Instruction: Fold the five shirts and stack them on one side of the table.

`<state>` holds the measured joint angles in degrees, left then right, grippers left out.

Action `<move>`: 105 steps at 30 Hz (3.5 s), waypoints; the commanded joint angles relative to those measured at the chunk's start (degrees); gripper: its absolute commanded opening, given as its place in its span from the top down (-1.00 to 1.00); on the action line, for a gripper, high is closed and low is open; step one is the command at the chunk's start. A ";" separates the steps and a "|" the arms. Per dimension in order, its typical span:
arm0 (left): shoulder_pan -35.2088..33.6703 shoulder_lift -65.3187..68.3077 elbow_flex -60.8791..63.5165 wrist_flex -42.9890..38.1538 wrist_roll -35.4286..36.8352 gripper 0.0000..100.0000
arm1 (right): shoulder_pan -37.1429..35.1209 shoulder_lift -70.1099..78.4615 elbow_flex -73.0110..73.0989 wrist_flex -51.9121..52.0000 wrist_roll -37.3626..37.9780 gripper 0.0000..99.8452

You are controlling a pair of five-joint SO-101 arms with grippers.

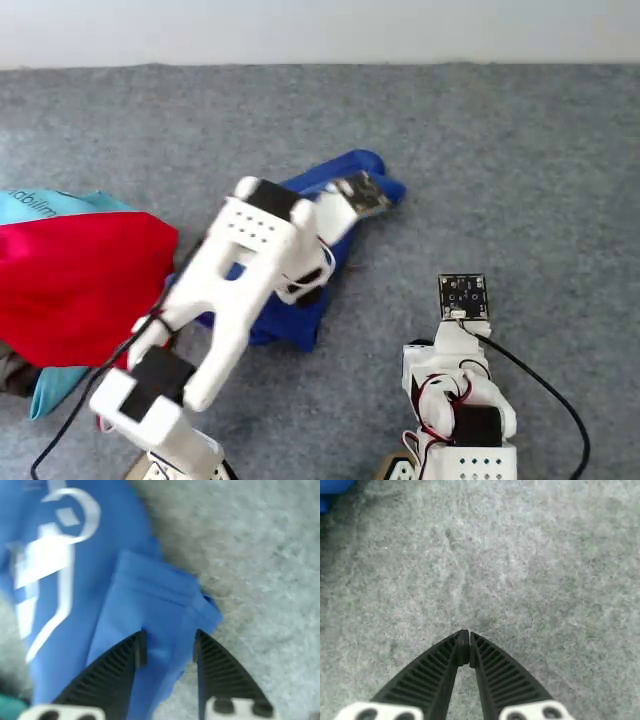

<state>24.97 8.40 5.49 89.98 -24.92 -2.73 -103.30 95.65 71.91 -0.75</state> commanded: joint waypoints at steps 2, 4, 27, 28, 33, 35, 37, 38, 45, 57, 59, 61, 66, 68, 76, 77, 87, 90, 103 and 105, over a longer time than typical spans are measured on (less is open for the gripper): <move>1.14 1.32 -1.63 0.79 -1.49 0.75 | -0.13 -0.40 0.79 -0.48 -0.53 0.98; 0.88 1.32 -3.47 2.02 -1.67 0.88 | -0.13 -0.40 0.79 -0.48 -0.53 0.98; -3.60 -31.03 16.22 10.46 -1.41 0.97 | 0.04 -0.40 0.79 -0.48 -0.53 0.98; -2.81 -31.56 18.77 10.46 -1.41 0.97 | 0.04 -0.40 0.79 -0.48 -0.53 0.98; 1.14 -33.41 25.19 10.02 -1.49 0.97 | 0.04 -0.40 0.79 -0.48 -0.53 0.98; 1.32 -33.85 23.87 10.02 -1.41 0.94 | 0.04 -0.40 0.79 -0.48 -0.53 0.98; 1.32 -34.46 21.49 10.37 -0.79 0.84 | 0.04 -0.40 0.79 -0.48 -0.53 0.98; 1.32 -34.90 20.09 10.46 0.62 0.77 | 0.04 -0.40 0.79 -0.48 -0.53 0.98; 1.14 -36.57 10.42 10.37 5.89 0.60 | 0.04 -0.40 0.79 -0.48 -0.53 0.98; -19.78 -36.48 35.30 -9.05 -4.92 0.75 | -0.04 -0.40 0.79 -0.48 -0.53 0.98; -23.12 -36.48 39.87 -13.45 -5.71 0.74 | -0.04 -0.40 0.79 -0.48 -0.53 0.98; -26.55 -36.48 43.38 -18.81 -5.80 0.74 | -0.04 -0.40 0.79 -0.48 -0.53 0.98; -30.95 -36.40 47.25 -27.69 -5.80 0.74 | -0.13 -0.40 0.79 -0.48 -0.53 0.98; -30.95 -36.75 47.16 -27.16 -5.71 0.74 | -0.13 -0.40 0.79 -0.48 -0.53 0.98; -22.86 -37.10 31.96 -2.29 -5.63 0.74 | -0.13 -0.40 0.79 -0.48 -0.53 0.98; -20.75 -37.10 30.73 0.35 -5.54 0.74 | -0.13 -0.40 0.79 -0.48 -0.53 0.98; -1.85 -36.48 36.00 1.05 2.64 0.61 | -0.13 -0.40 0.79 -0.48 -0.53 0.98; -1.05 -36.40 38.64 -3.08 5.01 0.52 | -0.13 -0.40 0.79 -0.48 -0.53 0.98; -1.05 -36.31 48.48 -13.89 5.01 0.51 | -0.04 -0.40 0.79 -0.48 -0.53 0.98; -1.32 -35.08 48.31 -13.89 5.01 0.51 | -0.04 -0.40 0.79 -0.48 -0.53 0.98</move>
<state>23.74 -27.21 54.20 76.88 -20.26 -2.73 -103.30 95.65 71.91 -0.75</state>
